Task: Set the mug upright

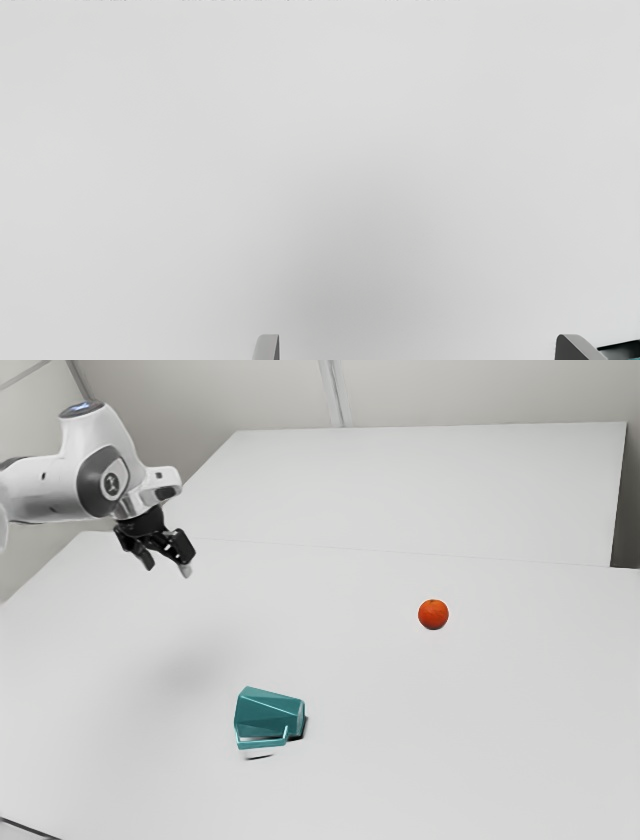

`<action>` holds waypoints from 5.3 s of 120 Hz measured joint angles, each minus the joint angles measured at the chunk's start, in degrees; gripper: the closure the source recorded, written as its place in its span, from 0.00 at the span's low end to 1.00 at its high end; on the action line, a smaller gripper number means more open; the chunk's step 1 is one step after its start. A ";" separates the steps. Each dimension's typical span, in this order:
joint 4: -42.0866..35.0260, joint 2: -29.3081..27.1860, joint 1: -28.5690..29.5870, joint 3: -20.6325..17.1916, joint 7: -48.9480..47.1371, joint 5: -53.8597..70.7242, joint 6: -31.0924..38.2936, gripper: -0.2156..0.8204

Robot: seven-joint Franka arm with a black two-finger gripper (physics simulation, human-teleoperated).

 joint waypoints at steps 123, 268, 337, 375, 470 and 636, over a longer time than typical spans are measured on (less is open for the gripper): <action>-32.26 -11.47 -7.36 10.93 1.68 -38.92 4.32 0.21; -35.46 -5.74 -15.86 11.25 6.63 -57.32 6.56 0.21; -35.27 -6.32 -17.51 11.31 7.02 -59.23 7.71 0.88; -35.23 -8.25 -18.49 11.24 6.70 -58.93 8.23 0.94; -30.68 -12.09 -22.14 11.25 2.67 -19.81 19.42 0.96; -25.04 -4.55 -24.34 10.93 -10.10 3.43 20.23 0.43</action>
